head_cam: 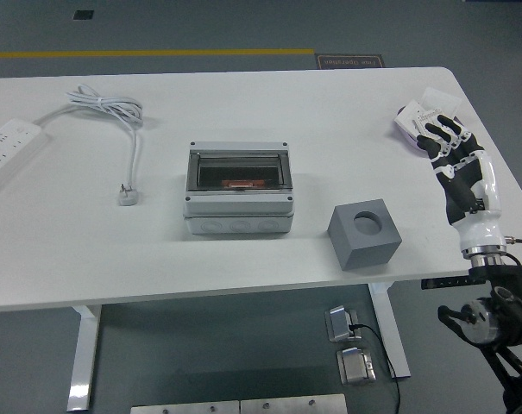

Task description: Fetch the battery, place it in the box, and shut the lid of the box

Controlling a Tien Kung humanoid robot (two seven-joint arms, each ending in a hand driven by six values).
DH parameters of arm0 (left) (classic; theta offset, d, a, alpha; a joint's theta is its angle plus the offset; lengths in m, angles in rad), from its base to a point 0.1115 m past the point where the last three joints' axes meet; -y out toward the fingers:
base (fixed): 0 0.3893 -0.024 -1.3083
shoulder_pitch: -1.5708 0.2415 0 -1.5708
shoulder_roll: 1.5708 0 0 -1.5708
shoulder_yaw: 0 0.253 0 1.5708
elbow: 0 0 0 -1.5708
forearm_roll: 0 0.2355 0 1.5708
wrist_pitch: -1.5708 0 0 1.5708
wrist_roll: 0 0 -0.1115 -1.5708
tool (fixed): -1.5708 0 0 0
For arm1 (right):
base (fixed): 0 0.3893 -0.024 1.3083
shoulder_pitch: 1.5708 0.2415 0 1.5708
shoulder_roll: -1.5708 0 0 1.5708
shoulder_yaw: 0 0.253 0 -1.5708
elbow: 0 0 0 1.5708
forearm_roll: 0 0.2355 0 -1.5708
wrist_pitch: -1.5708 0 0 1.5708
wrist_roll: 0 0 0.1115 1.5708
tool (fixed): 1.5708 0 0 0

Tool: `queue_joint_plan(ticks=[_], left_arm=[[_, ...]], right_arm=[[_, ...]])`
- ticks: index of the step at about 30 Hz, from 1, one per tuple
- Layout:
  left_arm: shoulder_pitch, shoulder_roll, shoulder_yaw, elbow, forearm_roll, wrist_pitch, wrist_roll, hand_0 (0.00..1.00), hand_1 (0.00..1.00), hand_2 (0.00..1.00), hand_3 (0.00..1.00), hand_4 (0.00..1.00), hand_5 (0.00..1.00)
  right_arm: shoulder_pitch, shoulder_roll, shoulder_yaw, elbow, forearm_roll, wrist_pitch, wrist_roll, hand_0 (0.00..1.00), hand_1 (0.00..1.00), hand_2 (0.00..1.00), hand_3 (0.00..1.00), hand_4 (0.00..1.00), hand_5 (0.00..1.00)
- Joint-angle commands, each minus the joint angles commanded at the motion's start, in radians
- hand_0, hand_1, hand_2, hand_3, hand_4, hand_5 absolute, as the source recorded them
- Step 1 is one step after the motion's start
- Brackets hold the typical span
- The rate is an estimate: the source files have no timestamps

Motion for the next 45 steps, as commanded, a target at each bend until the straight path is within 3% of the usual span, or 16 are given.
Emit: queue_joint_plan(ticks=[6,22,29,45], left_arm=[[0.004,0.002,0.002,0.0,-0.01,0.001,0.001,0.569,0.687,0.555,0.591,0.489,0.15],[0.002,0.0,0.025,0.0,-0.046,0.002,-0.008,0.569,0.687,0.555,0.592,0.492,0.154],[0.005,-0.002,0.017,0.0,-0.038,0.002,-0.005,0.569,0.687,0.555,0.594,0.494,0.158],[0.006,-0.004,0.041,0.0,-0.061,0.003,-0.011,0.569,0.687,0.555,0.596,0.495,0.161]], right_arm=[[0.003,-0.002,0.012,0.002,0.102,-0.021,-0.017,0.748,0.66,0.7,0.741,0.909,0.435],[0.013,0.005,0.02,0.006,0.032,-0.05,-0.054,0.756,0.666,0.712,0.742,0.885,0.386],[0.013,0.007,0.027,0.001,0.013,-0.058,-0.061,0.756,0.669,0.716,0.746,0.911,0.435],[0.011,0.006,0.037,-0.003,-0.025,-0.076,-0.076,0.757,0.67,0.718,0.747,0.916,0.445]])
